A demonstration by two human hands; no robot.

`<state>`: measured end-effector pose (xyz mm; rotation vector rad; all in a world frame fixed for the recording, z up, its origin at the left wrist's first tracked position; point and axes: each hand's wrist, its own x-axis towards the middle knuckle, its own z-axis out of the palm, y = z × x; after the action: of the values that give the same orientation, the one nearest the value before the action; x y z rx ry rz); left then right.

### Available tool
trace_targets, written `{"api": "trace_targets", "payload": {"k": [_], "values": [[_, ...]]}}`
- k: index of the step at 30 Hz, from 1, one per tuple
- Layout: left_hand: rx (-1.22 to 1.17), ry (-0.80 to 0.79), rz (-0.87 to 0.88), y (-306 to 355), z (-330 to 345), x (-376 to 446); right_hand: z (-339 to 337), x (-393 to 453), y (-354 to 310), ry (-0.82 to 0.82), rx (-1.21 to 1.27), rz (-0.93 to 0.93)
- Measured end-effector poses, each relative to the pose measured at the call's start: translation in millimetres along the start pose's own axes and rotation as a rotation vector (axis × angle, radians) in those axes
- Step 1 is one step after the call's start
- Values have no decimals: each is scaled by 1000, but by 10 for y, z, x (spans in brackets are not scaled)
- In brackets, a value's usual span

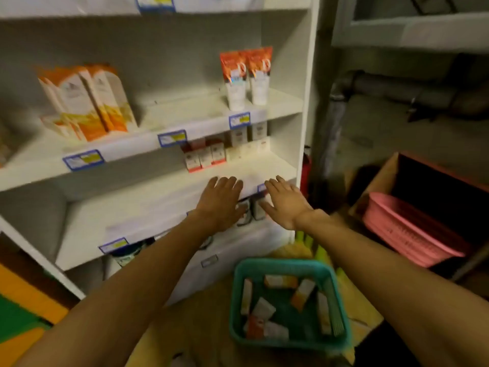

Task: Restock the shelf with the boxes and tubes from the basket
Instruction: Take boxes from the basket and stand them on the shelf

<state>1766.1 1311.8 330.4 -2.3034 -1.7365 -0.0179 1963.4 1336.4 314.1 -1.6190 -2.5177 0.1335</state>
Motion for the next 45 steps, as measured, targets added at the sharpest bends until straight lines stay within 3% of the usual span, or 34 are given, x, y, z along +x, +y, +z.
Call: {"api": "trace_targets", "payload": {"k": [8,12,15,17,22,30,36,40,45], "values": [[-125,-399,134,766,1341,-89,1371,-587,908,-468,134,352],[-266,-546,135,955,1895,-2,2168,-678,1372,-597,169,407],[-327,-688,140,1097,2363,91,3305,-619,1966,-658,269,469],[-316,-742,154,1181,2639,165,3702,-546,2123,-674,304,499],[-252,-829,185,1361,3252,340,3397,-466,1781,-651,326,503],[-236,-824,219,1615,3983,611,3882,-366,1853,-537,314,627],[-287,-786,151,1783,4301,667,4115,-231,2004,-496,311,666],[-222,-758,149,1808,4453,559,4207,-266,2009,-354,320,724],[-305,-832,39,1833,4527,440,4315,-393,1951,-479,298,710]]}}
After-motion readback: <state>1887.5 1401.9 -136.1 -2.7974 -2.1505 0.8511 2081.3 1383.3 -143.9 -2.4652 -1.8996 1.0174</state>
